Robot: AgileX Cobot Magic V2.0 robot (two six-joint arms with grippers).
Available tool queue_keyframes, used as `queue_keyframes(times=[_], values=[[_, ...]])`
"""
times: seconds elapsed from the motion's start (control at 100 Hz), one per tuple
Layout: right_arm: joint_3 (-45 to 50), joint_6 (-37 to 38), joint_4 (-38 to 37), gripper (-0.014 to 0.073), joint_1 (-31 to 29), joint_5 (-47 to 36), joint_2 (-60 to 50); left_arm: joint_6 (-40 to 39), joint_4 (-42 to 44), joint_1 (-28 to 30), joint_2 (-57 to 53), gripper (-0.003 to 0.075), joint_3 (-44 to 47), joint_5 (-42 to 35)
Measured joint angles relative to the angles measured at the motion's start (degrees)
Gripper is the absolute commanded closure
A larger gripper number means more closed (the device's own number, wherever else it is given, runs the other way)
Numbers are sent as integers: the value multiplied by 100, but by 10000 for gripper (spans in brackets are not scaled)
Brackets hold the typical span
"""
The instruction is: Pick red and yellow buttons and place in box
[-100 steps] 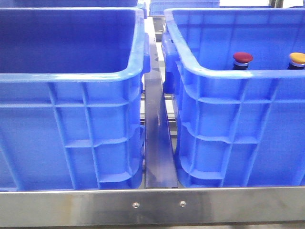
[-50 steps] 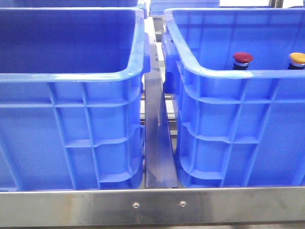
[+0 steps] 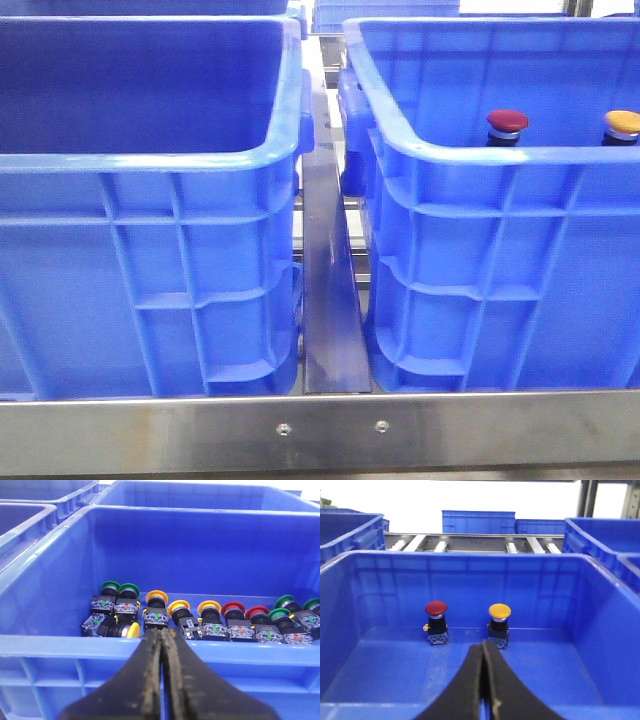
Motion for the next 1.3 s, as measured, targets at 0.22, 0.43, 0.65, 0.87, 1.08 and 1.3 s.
queue_keyframes(times=[0.22, 0.43, 0.65, 0.87, 1.08, 1.3], values=[[447, 622, -548, 696, 0, 108, -449, 0, 0, 0, 0, 741, 0, 13], [461, 690, -837, 696, 0, 210, -462, 0, 0, 0, 0, 741, 0, 13], [461, 704, -855, 696, 0, 210, -462, 0, 0, 0, 0, 741, 0, 13], [461, 704, -855, 696, 0, 264, -462, 0, 0, 0, 0, 741, 0, 13], [461, 704, -855, 696, 0, 295, -462, 0, 0, 0, 0, 741, 0, 13], [461, 704, -855, 696, 0, 316, -462, 0, 0, 0, 0, 741, 0, 13]])
